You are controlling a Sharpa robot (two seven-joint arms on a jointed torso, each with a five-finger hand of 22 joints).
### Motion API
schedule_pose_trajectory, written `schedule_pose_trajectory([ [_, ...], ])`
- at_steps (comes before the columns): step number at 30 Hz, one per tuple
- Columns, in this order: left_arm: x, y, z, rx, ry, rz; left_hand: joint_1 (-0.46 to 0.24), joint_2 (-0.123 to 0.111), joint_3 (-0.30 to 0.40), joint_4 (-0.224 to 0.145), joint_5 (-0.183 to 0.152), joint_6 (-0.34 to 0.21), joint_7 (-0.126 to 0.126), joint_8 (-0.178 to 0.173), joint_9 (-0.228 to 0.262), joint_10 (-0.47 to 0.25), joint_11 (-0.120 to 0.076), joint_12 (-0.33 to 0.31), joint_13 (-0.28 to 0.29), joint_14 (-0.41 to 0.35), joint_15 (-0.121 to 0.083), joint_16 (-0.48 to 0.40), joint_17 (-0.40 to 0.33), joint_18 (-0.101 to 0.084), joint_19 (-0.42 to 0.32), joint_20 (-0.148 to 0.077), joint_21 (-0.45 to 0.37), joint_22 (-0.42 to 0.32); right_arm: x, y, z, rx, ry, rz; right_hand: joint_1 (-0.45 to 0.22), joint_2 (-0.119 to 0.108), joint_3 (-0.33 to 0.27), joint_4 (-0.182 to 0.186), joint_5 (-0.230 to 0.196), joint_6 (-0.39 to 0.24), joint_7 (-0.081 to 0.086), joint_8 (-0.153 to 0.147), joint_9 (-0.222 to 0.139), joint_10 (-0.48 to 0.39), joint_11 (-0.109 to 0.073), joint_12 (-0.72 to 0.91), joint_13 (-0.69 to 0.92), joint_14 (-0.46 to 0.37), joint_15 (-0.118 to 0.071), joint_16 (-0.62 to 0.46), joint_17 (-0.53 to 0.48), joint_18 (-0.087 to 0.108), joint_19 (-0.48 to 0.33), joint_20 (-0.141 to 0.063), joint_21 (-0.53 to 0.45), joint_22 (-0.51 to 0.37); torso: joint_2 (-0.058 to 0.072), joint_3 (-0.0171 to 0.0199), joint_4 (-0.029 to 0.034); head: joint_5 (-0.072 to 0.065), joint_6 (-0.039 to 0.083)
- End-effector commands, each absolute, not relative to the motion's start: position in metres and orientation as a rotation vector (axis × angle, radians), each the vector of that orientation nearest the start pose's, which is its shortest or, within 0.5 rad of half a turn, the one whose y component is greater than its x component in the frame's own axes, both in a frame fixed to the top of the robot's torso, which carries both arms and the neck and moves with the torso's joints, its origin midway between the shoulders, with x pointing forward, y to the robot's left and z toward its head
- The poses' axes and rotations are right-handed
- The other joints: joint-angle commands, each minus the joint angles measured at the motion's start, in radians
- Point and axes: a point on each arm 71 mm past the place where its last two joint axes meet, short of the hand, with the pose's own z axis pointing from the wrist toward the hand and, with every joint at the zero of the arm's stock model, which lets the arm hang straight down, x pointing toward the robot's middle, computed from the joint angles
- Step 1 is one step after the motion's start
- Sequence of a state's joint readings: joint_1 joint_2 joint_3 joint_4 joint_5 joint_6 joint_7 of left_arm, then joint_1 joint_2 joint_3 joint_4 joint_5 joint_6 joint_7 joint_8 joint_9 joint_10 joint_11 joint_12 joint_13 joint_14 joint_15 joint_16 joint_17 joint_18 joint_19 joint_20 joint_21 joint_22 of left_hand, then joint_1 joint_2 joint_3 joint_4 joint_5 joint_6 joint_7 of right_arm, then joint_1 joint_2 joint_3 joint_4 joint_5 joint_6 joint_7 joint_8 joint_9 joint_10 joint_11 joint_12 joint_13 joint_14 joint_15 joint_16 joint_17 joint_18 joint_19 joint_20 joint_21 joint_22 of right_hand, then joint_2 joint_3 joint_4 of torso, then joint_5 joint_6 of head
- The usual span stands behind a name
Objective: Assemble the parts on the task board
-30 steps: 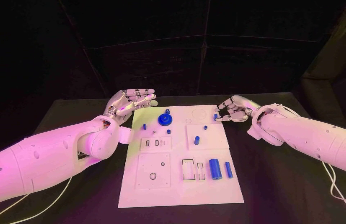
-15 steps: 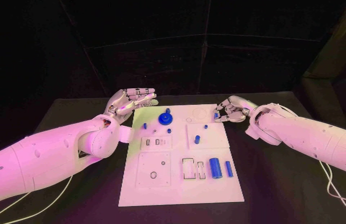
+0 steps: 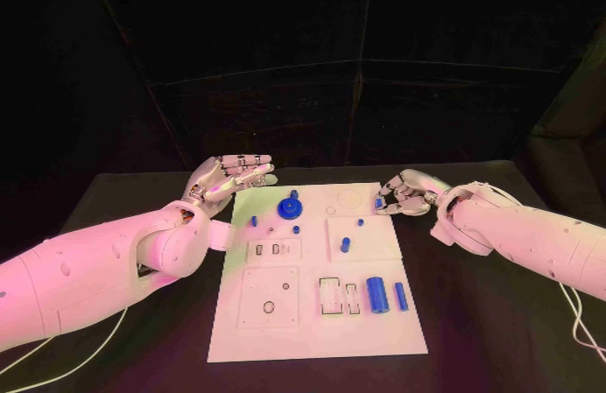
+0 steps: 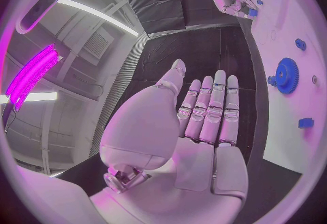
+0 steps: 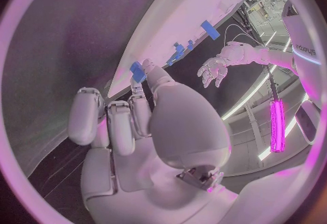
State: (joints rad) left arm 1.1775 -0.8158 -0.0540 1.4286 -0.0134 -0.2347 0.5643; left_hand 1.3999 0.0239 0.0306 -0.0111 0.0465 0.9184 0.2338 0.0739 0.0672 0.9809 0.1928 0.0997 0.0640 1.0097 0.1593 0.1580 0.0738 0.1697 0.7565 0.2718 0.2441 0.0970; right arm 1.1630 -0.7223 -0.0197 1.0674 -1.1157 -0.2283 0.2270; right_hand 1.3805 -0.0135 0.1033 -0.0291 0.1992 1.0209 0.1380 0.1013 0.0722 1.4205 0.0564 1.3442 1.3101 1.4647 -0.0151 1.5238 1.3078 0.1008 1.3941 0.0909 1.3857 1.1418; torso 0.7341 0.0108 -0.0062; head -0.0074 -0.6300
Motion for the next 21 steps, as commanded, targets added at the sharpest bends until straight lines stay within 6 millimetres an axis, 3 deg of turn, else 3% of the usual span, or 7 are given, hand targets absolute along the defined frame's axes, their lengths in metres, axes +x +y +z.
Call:
schedule_pose_trajectory([
  [1,0.499,0.221,-0.187,-1.014,1.295,-1.645,0.002,0.006,0.002,-0.005,0.001,0.009,0.011,-0.006,-0.001,0.007,0.002,-0.005,0.0,0.007,-0.001,-0.005,-0.001,0.014,0.007,0.003,-0.007,-0.002,0.548,-0.271,-0.22,0.115,1.712,0.764,0.0,0.015,0.011,-0.002,-0.006,0.015,-0.001,0.006,0.002,0.001,-0.008,0.0,0.025,0.08,-0.009,0.002,0.137,-0.018,0.002,-0.009,0.004,-0.001,0.0,0.0002,0.0006,-0.001,0.0],
  [13,0.5,0.221,-0.187,-1.014,1.295,-1.645,0.002,0.006,0.002,-0.005,0.001,0.009,0.011,-0.006,-0.001,0.007,0.002,-0.005,0.0,0.007,-0.001,-0.005,-0.001,0.014,0.007,0.003,-0.007,-0.002,0.547,-0.27,-0.214,0.116,1.624,0.755,0.015,0.072,0.093,-0.029,-0.052,0.098,-0.034,0.04,0.012,0.013,-0.035,0.009,0.037,0.083,-0.033,0.006,0.15,-0.02,0.009,-0.029,0.009,0.01,0.0,0.0011,-0.0001,-0.001,-0.001],
  [21,0.5,0.223,-0.187,-1.016,1.294,-1.639,0.002,0.006,0.002,-0.005,0.001,0.009,0.011,-0.006,-0.001,0.007,0.002,-0.005,0.0,0.007,-0.001,-0.005,-0.001,0.014,0.007,0.003,-0.007,-0.002,0.538,-0.264,-0.206,0.137,1.556,0.757,0.006,0.071,0.11,-0.036,-0.045,0.096,-0.034,0.037,0.011,0.015,-0.036,0.01,0.039,0.083,-0.035,0.005,0.149,-0.022,0.013,-0.033,0.012,0.017,-0.002,-0.0004,-0.0015,0.004,-0.001],
])
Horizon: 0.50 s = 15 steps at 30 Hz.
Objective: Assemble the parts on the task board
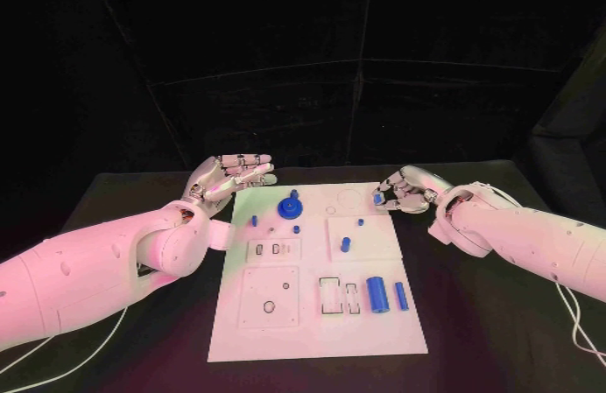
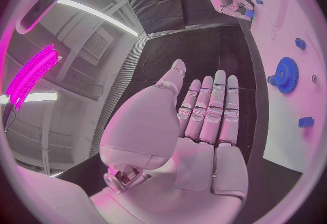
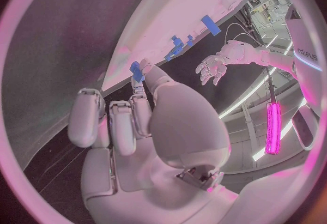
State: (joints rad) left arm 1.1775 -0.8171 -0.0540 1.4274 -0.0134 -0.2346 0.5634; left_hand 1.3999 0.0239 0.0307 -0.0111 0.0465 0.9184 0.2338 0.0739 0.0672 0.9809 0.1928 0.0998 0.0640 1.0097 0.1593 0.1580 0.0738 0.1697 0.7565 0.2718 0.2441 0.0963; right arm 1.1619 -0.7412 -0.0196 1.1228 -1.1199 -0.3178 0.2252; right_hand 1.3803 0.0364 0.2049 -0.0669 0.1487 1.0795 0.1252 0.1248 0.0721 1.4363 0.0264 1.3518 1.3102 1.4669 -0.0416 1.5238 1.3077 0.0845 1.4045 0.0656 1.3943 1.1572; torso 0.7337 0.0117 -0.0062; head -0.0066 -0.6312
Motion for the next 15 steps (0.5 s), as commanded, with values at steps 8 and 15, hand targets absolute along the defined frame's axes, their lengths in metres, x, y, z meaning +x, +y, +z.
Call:
schedule_pose_trajectory([
  [8,0.501,0.229,-0.187,-1.02,1.288,-1.618,0.003,0.007,0.003,-0.007,0.001,0.009,0.011,-0.006,-0.001,0.008,0.001,-0.006,0.0,0.008,-0.002,-0.006,-0.001,0.014,0.008,0.003,-0.007,-0.001,0.517,-0.233,-0.189,0.183,1.571,0.791,-0.009,0.011,0.019,-0.003,0.013,0.033,-0.019,0.009,0.01,-0.001,-0.005,0.001,0.039,0.081,-0.008,0.005,0.148,-0.006,0.005,-0.009,0.005,0.005,-0.007,-0.0064,-0.0004,0.007,0.0],
  [15,0.505,0.23,-0.189,-1.022,1.287,-1.608,0.003,0.008,0.003,-0.008,0.001,0.01,0.011,-0.006,-0.001,0.009,0.001,-0.006,0.0,0.009,-0.002,-0.006,-0.001,0.014,0.008,0.003,-0.007,-0.002,0.504,-0.175,-0.182,0.152,1.62,0.823,-0.02,0.009,0.026,-0.003,0.012,0.033,-0.019,0.007,0.009,-0.004,-0.005,-0.004,0.034,0.08,-0.008,0.003,0.144,-0.007,0.007,-0.009,0.006,0.007,-0.018,-0.0129,0.0034,0.017,-0.01],
])
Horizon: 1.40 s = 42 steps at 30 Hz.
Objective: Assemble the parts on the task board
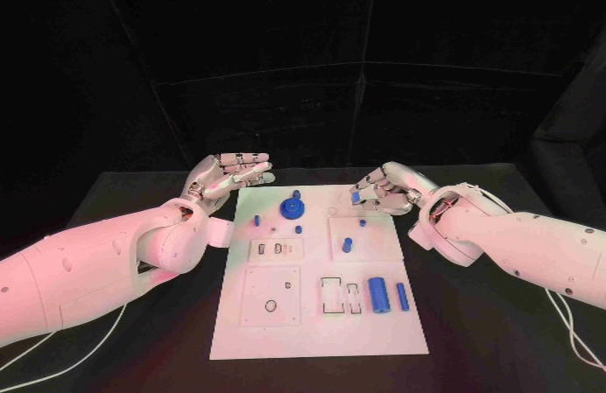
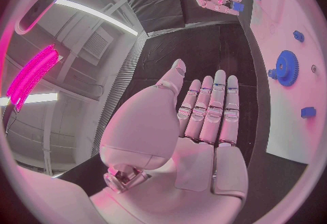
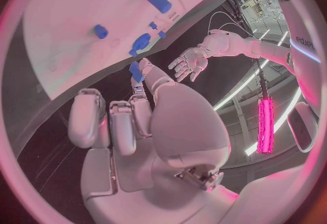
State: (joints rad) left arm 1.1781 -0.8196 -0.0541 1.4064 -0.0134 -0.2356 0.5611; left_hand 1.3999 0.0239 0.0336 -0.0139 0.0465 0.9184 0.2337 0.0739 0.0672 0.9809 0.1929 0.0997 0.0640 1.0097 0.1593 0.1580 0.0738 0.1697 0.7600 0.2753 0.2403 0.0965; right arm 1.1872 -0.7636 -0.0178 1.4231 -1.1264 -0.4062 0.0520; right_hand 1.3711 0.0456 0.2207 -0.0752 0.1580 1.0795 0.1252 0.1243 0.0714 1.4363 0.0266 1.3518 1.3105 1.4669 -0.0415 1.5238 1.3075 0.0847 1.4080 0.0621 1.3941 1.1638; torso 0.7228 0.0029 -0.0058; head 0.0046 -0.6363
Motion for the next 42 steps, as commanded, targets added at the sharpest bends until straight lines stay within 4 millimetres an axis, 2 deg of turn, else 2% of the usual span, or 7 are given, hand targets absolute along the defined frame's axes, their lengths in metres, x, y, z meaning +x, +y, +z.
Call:
schedule_pose_trajectory([
  [1,0.505,0.23,-0.189,-1.023,1.288,-1.607,0.003,0.008,0.0,-0.005,0.001,0.01,0.011,-0.006,-0.001,0.009,0.001,-0.006,0.0,0.009,-0.002,-0.006,-0.001,0.014,0.004,-0.001,-0.004,-0.002,0.503,-0.17,-0.182,0.145,1.623,0.826,-0.01,0.0,0.01,0.005,0.003,0.033,-0.019,0.008,0.01,-0.004,-0.005,-0.004,0.034,0.08,-0.008,0.003,0.144,-0.007,0.003,-0.005,0.006,0.0,-0.008,-0.005,0.0044,0.008,-0.006],
  [12,0.508,0.228,-0.19,-1.031,1.299,-1.597,-0.014,0.016,0.001,-0.018,0.001,0.035,0.0,-0.001,0.001,0.047,-0.013,-0.001,0.002,0.067,-0.021,0.015,0.008,0.016,0.069,-0.018,0.029,0.009,0.496,-0.096,-0.188,-0.018,1.666,0.814,-0.017,-0.004,0.018,0.002,-0.001,0.03,-0.017,0.004,0.008,-0.005,-0.004,-0.007,0.032,0.079,-0.008,0.001,0.14,-0.007,0.003,-0.005,0.006,0.0,-0.013,-0.0146,0.0137,0.032,-0.021],
  [14,0.508,0.227,-0.191,-1.032,1.302,-1.596,-0.018,0.017,0.001,-0.021,0.001,0.043,-0.003,0.0,0.001,0.06,-0.017,0.001,0.002,0.085,-0.027,0.022,0.012,0.016,0.083,-0.025,0.036,0.011,0.495,-0.088,-0.191,-0.031,1.676,0.805,-0.019,-0.004,0.019,0.002,-0.001,0.03,-0.017,0.004,0.008,-0.006,-0.004,-0.008,0.031,0.079,-0.007,0.001,0.14,-0.007,0.003,-0.005,0.006,0.0,-0.012,-0.0142,0.0133,0.035,-0.024],
  [15,0.508,0.227,-0.191,-1.033,1.303,-1.596,-0.019,0.018,0.001,-0.022,0.001,0.045,-0.004,0.001,0.001,0.063,-0.019,0.001,0.002,0.09,-0.029,0.023,0.014,0.016,0.088,-0.027,0.039,0.012,0.494,-0.084,-0.193,-0.038,1.681,0.801,-0.023,-0.004,0.022,0.002,-0.002,0.03,-0.017,0.003,0.008,-0.006,-0.003,-0.009,0.031,0.079,-0.007,0.0,0.138,-0.007,0.004,-0.005,0.006,0.001,-0.012,-0.0117,0.012,0.037,-0.025],
  [17,0.509,0.226,-0.191,-1.033,1.304,-1.595,-0.021,0.02,0.002,-0.023,0.001,0.049,-0.006,0.001,0.001,0.068,-0.021,0.001,0.002,0.096,-0.031,0.025,0.015,0.016,0.093,-0.029,0.041,0.013,0.493,-0.078,-0.196,-0.046,1.689,0.794,-0.027,-0.004,0.024,0.003,-0.003,0.029,-0.017,0.002,0.008,-0.007,-0.003,-0.011,0.029,0.078,-0.007,-0.001,0.136,-0.007,0.003,-0.005,0.006,0.0,-0.011,-0.0128,0.0124,0.038,-0.026],
  [29,0.509,0.225,-0.191,-1.035,1.307,-1.593,-0.026,0.023,0.003,-0.027,0.001,0.06,-0.011,0.002,0.001,0.084,-0.026,0.001,0.002,0.106,-0.036,0.026,0.018,0.015,0.103,-0.034,0.046,0.014,0.482,-0.06,-0.216,-0.087,1.729,0.78,-0.03,-0.005,0.025,0.003,-0.003,0.028,-0.017,0.001,0.007,-0.008,-0.003,-0.012,0.028,0.078,-0.007,-0.001,0.136,-0.007,0.004,-0.004,0.006,0.001,-0.011,-0.0085,0.0099,0.051,-0.033],
  [42,0.509,0.224,-0.191,-1.035,1.308,-1.596,-0.026,0.023,0.003,-0.027,0.001,0.061,-0.011,0.002,0.001,0.085,-0.026,0.001,0.002,0.106,-0.036,0.026,0.018,0.015,0.103,-0.034,0.046,0.014,0.476,-0.05,-0.23,-0.122,1.767,0.776,-0.033,-0.008,0.027,0.002,-0.004,0.029,-0.016,0.001,0.007,-0.007,-0.003,-0.011,0.029,0.078,-0.007,-0.001,0.136,-0.007,0.004,-0.004,0.006,0.001,-0.012,-0.0086,0.0104,0.056,-0.041],
])
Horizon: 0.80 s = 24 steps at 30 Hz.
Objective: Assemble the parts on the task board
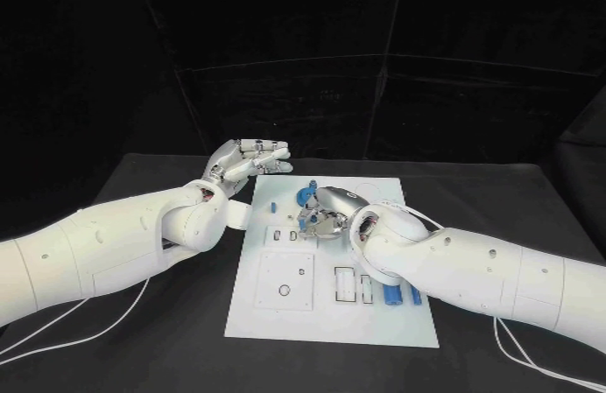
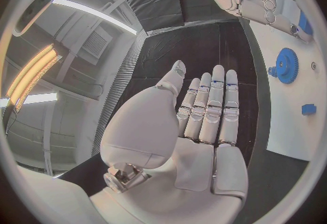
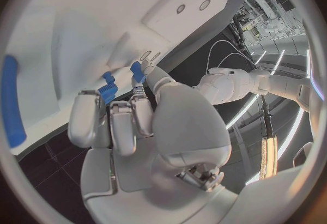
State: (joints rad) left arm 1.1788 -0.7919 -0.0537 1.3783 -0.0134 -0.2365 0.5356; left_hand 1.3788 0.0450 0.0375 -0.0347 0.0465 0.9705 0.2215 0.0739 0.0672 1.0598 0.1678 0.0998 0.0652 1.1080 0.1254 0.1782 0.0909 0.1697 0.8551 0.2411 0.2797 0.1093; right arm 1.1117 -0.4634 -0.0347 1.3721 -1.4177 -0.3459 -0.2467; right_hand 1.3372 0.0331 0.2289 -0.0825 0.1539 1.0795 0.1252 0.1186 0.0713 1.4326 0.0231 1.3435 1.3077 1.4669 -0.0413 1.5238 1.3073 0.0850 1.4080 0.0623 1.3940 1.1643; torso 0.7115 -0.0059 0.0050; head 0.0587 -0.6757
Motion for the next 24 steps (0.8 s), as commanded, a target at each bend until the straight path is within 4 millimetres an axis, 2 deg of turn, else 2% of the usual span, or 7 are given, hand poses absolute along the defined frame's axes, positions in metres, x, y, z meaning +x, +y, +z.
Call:
schedule_pose_trajectory([
  [1,0.509,0.2242,-0.1913,-1.035,1.308,-1.596,-0.005,0.002,-0.001,-0.006,0.001,0.009,0.001,0.002,0.001,0.006,-0.001,0.001,0.001,0.008,-0.002,0.006,0.001,0.015,0.008,0.0,0.007,0.001,0.4752,-0.0503,-0.2302,-0.124,1.769,0.776,0.0,0.004,0.019,0.009,0.0,0.029,-0.016,0.006,0.007,-0.003,0.001,-0.003,0.032,0.078,-0.007,-0.001,0.137,-0.007,0.004,-0.004,0.006,0.0,-0.001,0.0002,-0.0007,0.003,-0.002],
  [15,0.5093,0.2243,-0.1915,-1.036,1.309,-1.594,-0.006,0.002,-0.001,-0.007,0.001,0.01,0.001,0.002,0.001,0.008,-0.002,0.001,0.001,0.009,-0.002,0.006,0.001,0.015,0.009,-0.001,0.007,0.001,0.4701,-0.0479,-0.2362,-0.151,1.802,0.782,-0.007,0.0,0.021,0.009,0.0,0.029,-0.016,0.006,0.007,-0.004,0.001,-0.004,0.031,0.078,-0.007,-0.001,0.137,-0.008,0.004,-0.004,0.006,0.001,-0.001,0.0,-0.0002,0.003,-0.007],
  [24,0.5097,0.2251,-0.1917,-1.037,1.309,-1.591,-0.006,0.002,-0.001,-0.007,0.001,0.01,0.001,0.002,0.001,0.008,-0.001,0.001,0.001,0.009,-0.002,0.005,0.001,0.015,0.009,-0.001,0.007,0.001,0.4675,-0.0484,-0.2376,-0.161,1.818,0.784,-0.014,-0.005,0.022,0.008,0.0,0.029,-0.016,0.005,0.007,-0.004,0.001,-0.004,0.031,0.078,-0.006,-0.001,0.136,-0.007,0.004,-0.004,0.006,0.0,0.0,-0.0001,-0.002,0.003,-0.009],
])
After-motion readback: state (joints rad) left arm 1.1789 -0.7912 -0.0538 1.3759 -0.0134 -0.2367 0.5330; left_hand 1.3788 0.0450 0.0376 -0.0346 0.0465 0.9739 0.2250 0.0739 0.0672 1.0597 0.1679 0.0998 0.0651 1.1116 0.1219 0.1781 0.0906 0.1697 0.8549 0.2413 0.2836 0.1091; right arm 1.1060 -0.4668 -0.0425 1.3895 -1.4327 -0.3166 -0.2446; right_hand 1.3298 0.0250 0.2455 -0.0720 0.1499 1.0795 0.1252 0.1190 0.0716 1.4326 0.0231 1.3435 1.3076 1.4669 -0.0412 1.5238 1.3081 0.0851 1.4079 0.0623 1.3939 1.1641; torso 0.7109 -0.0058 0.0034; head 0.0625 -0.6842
